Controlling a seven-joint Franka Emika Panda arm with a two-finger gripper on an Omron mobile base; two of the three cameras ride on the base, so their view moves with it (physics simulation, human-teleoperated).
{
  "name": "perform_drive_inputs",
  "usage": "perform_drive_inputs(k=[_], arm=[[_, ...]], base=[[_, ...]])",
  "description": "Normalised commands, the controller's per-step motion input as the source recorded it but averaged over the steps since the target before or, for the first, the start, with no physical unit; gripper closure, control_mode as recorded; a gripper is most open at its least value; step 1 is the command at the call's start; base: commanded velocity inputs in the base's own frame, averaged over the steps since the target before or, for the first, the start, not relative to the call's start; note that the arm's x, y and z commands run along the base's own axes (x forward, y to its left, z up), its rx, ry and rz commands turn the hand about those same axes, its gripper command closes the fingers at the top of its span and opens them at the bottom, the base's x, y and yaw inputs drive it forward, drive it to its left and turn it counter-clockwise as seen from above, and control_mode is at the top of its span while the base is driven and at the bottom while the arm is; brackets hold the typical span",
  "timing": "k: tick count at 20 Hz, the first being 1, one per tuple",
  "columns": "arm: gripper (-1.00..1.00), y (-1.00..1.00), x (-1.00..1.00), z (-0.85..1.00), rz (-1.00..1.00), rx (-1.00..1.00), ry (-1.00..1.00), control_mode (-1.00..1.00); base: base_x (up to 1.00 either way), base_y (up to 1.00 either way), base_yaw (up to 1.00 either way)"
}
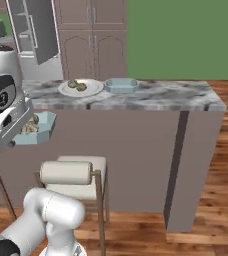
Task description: Place two dumplings into each of the tupperware containers and then place the containers in the fridge.
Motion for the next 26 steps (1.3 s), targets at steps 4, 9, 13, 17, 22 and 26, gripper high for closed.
perform_drive_inputs(k=[4, 9, 13, 17, 22, 26], arm=[[1.0, 0.0, 0.0, 0.0, 0.0, 0.0, 0.0, 1.0], [1.0, 0.0, 0.0, 0.0, 0.0, 0.0, 0.0, 1.0], [1.0, 0.0, 0.0, 0.0, 0.0, 0.0, 0.0, 1.0], [1.0, 0.0, 0.0, 0.0, 0.0, 0.0, 0.0, 1.0], [1.0, 0.0, 0.0, 0.0, 0.0, 0.0, 0.0, 1.0], [1.0, 0.0, 0.0, 0.0, 0.0, 0.0, 0.0, 1.0]], base=[[0.29, -1.0, 0.0], [0.17, -1.0, 0.0], [0.15, -1.0, 0.0], [0.17, -1.0, 0.0], [0.2, -1.0, 0.0], [0.38, -1.0, 0.0]])
